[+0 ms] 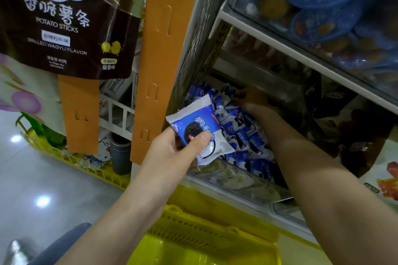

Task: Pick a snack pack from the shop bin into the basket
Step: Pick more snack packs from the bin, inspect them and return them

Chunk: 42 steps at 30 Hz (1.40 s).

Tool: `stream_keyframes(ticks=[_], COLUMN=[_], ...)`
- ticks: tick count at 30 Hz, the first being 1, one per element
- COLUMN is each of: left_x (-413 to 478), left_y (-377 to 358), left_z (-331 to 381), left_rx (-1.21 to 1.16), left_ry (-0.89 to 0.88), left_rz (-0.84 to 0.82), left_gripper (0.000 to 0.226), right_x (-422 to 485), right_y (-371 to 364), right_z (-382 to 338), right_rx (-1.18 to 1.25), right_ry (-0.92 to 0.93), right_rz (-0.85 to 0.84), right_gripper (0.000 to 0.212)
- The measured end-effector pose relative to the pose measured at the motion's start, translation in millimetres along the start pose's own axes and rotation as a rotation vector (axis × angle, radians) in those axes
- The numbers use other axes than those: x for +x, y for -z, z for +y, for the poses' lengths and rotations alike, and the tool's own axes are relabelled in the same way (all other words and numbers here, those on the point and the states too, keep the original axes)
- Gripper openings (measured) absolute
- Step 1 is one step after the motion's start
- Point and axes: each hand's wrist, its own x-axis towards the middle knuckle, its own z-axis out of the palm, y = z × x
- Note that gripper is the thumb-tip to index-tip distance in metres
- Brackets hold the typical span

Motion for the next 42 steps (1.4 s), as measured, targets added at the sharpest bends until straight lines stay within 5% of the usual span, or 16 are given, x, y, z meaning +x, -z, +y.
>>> stream_keyframes(ticks=[5, 15, 19, 24, 30, 33, 35, 39, 42], left_x=[-0.3, 2.1, -0.1, -4.4, -14.7, -14.5, -13.5, -15.3, -13.9], left_y=[-1.7, -6.3, -7.8, -5.3, -11.7, -11.6, -9.6, -4.7, -1.8], left_z=[0.8, 0.5, 2.1, 1.4, 2.0, 0.5, 1.1, 5.3, 3.7], left_rx=[0.004, -0.053, -0.143, -0.180, -0.135, -0.178, -0.215, -0.242, -0.218], left_ry=[0.007, 0.061, 0.054, 0.060, -0.018, -0.034, -0.009, -0.011, 0.034], left_rz=[0.020, 0.004, -0.029, -0.102, -0.272, -0.204, -0.191, -0.270, -0.248], left_gripper=[0.040, 0.019, 0.013, 0.032, 0.051, 0.055, 0.057, 0.042, 0.041], right_x=[1.1, -38.7, -96.9, -163.6, -209.8, -215.7, -214.3, -214.5, -207.5], right_y=[4.5, 40.2, 48.3, 54.1, 44.3, 40.6, 38.4, 32.1, 33.3], right_z=[3.9, -5.8, -16.7, -27.2, -44.1, -46.5, -44.8, -46.3, -46.8], right_rx=[0.052, 0.417, 0.809, 0.930, 0.828, 0.649, 0.570, 0.733, 0.826], right_ry=[-0.056, -0.097, -0.068, 0.034, 0.229, 0.309, 0.270, 0.128, 0.107], right_rz=[0.081, 0.504, 0.238, -0.039, -0.161, -0.037, -0.029, -0.314, -0.255], right_gripper=[0.027, 0.027, 0.006, 0.006, 0.016, 0.018, 0.020, 0.012, 0.009])
